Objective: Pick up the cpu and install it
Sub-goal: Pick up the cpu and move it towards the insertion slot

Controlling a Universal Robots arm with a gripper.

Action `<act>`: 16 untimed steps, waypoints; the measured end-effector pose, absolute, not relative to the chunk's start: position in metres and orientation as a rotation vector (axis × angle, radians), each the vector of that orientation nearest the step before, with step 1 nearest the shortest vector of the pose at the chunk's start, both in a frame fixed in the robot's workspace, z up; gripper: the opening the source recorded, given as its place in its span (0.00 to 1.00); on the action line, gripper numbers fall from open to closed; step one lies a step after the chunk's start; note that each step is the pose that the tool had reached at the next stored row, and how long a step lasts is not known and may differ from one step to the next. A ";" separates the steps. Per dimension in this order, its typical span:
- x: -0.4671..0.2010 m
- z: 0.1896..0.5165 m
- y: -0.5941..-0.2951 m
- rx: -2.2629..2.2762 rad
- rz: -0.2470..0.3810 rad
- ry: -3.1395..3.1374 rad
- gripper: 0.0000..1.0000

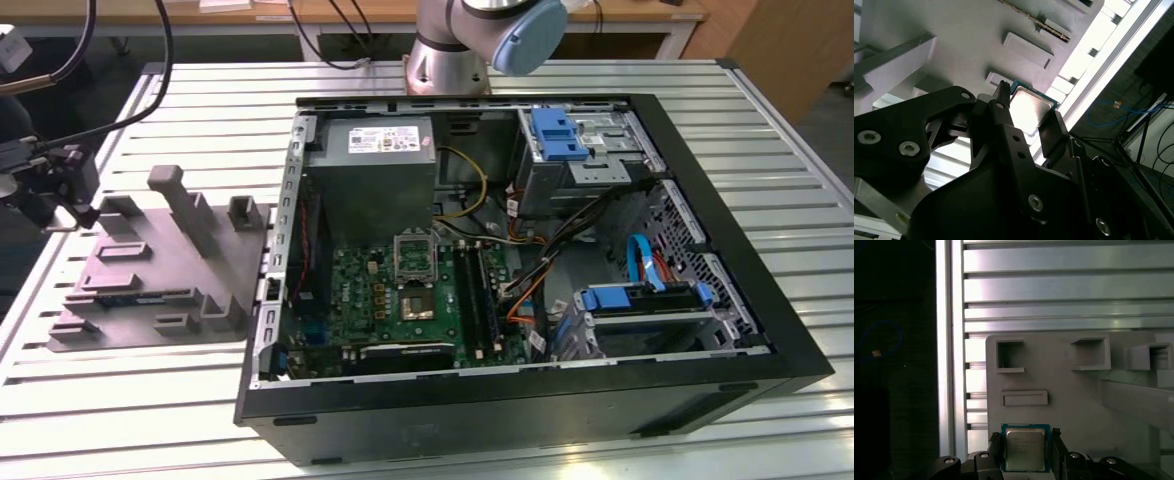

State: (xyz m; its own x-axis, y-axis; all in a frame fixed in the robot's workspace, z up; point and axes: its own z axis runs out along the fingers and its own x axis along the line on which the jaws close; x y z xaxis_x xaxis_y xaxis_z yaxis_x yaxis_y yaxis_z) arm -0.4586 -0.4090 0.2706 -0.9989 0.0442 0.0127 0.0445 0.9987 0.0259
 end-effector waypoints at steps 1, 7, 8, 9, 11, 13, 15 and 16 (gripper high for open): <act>-0.459 0.272 -0.409 -0.069 -0.041 -3.128 0.47; -0.459 0.272 -0.409 -0.069 -0.041 -3.128 0.47; -0.459 0.272 -0.409 -0.069 -0.041 -3.128 0.47; -0.459 0.272 -0.409 -0.069 -0.041 -3.128 0.47; -0.459 0.273 -0.409 -0.069 -0.041 -3.128 0.47; -0.459 0.278 -0.409 -0.069 -0.041 -3.128 0.47; -0.459 0.279 -0.409 -0.069 -0.041 -3.128 0.47; -0.459 0.280 -0.409 -0.069 -0.041 -3.128 0.47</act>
State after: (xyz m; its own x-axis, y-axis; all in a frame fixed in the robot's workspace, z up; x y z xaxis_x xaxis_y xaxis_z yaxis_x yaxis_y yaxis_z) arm -0.4586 -0.4090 0.2801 -0.9989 0.0442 0.0128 0.0445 0.9987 0.0259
